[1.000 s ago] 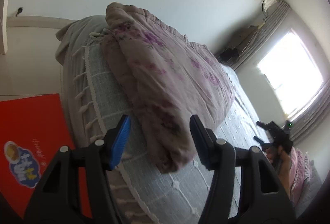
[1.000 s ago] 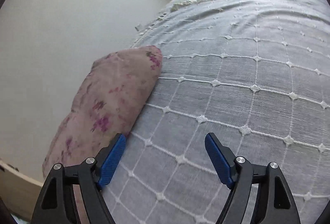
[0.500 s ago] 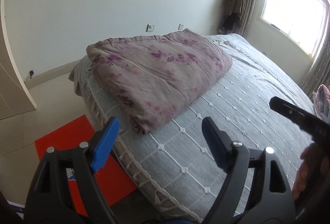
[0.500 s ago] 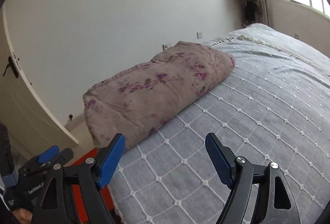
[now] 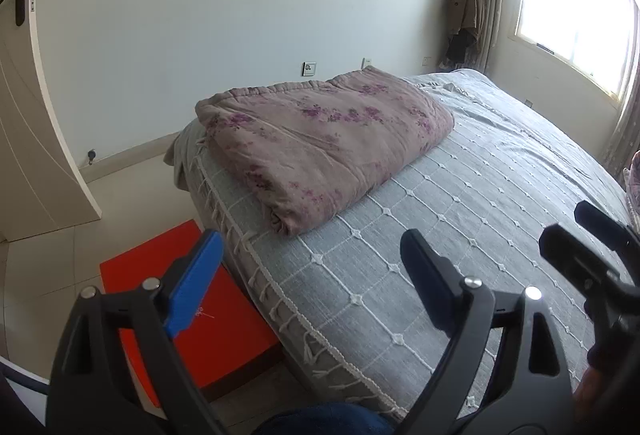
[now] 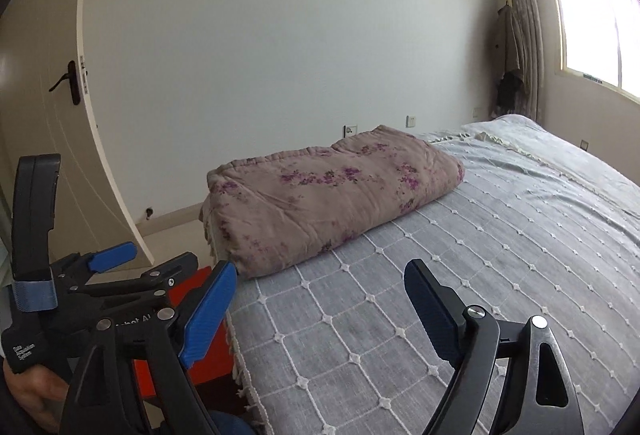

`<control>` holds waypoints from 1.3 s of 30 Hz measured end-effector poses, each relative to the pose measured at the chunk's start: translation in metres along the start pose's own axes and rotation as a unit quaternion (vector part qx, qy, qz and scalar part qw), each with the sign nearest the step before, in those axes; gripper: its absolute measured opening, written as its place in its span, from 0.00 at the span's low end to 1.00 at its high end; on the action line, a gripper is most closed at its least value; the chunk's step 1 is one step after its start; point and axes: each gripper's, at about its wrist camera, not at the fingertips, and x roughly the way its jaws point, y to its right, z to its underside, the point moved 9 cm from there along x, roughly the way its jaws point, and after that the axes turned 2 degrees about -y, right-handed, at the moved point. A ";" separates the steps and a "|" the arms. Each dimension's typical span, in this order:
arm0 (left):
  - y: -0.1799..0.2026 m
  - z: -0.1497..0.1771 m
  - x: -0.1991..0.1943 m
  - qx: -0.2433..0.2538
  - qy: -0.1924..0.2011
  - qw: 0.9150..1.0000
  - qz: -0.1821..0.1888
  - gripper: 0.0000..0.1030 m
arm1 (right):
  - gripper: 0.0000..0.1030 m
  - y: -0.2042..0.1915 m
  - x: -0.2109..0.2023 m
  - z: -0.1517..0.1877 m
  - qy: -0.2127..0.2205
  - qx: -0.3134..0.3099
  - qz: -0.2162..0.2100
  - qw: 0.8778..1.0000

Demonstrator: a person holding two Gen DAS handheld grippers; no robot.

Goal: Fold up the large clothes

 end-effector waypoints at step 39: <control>0.001 0.034 -0.015 -0.011 -0.010 0.999 -0.041 0.95 | 0.86 0.001 -0.028 0.031 0.036 -0.002 0.017 0.999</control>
